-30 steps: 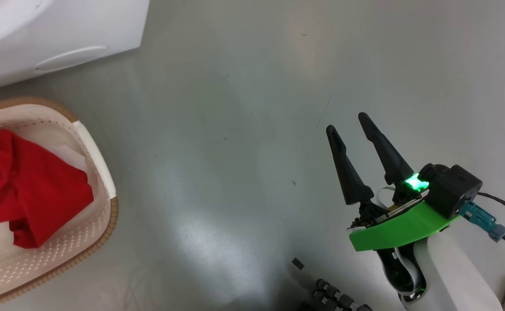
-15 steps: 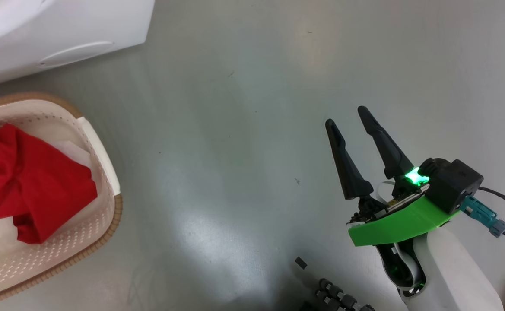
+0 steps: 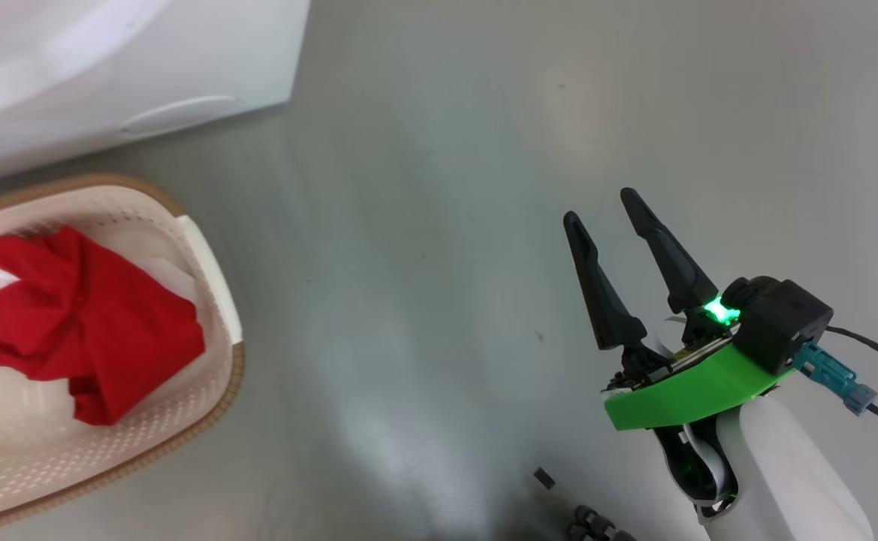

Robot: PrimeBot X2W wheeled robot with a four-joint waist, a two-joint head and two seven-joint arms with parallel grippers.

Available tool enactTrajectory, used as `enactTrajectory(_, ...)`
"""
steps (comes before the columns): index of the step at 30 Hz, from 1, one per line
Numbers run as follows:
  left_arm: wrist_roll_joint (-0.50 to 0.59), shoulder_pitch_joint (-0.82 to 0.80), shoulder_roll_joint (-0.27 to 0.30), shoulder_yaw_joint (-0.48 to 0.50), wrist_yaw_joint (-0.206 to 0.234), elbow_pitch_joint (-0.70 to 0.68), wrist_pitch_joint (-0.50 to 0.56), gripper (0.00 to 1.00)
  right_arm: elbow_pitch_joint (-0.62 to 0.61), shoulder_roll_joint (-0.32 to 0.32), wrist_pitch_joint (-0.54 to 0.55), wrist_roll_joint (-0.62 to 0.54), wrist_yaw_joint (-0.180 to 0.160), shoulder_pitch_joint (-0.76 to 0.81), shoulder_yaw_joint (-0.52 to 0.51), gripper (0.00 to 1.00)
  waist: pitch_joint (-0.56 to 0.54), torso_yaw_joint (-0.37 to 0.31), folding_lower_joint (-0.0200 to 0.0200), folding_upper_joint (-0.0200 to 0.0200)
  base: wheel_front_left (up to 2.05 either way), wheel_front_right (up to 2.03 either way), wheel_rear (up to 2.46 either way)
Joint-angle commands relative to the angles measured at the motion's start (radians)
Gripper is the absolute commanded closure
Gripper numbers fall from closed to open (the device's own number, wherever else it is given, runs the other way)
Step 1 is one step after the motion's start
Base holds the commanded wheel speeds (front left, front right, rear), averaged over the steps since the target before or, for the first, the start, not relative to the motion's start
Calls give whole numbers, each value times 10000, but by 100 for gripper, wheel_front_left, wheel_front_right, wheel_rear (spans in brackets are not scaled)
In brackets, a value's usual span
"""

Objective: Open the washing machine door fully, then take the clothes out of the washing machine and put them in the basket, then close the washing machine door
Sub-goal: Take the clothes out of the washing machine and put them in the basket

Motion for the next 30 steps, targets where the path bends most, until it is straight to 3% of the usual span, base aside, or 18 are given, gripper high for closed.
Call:
enactTrajectory(1, -87, -14, 403, 220, 6, -194, -188, 100, -175, -77, -62, -113, 4, 202, 150, 0, -282, 219, 0, -1, 0, 0, 0)
enactTrajectory(10, -842, 1277, -496, 517, 137, -245, -1982, 100, -21, -77, -62, -728, 4, 586, 93, 0, -1436, 766, 0, -1, 0, 0, 0)
enactTrajectory(18, -1709, 3127, -1236, 1043, 386, -1659, -3204, 100, 141, -77, -63, -1241, 4, 1008, -190, 0, -2377, 1386, 0, -1, 0, 0, 0)
enactTrajectory(24, -2127, 4955, -1859, 1291, 926, -3860, -3534, 100, 285, -77, -63, -1503, 4, 1348, -395, 0, -3034, 1779, 0, -1, 0, 0, 0)
enactTrajectory(30, -2166, 7124, -2431, 1439, 2053, -7488, -3120, 100, 374, -77, -63, -1714, 4, 1623, -511, 0, -3641, 2036, 0, -1, 0, 0, 0)
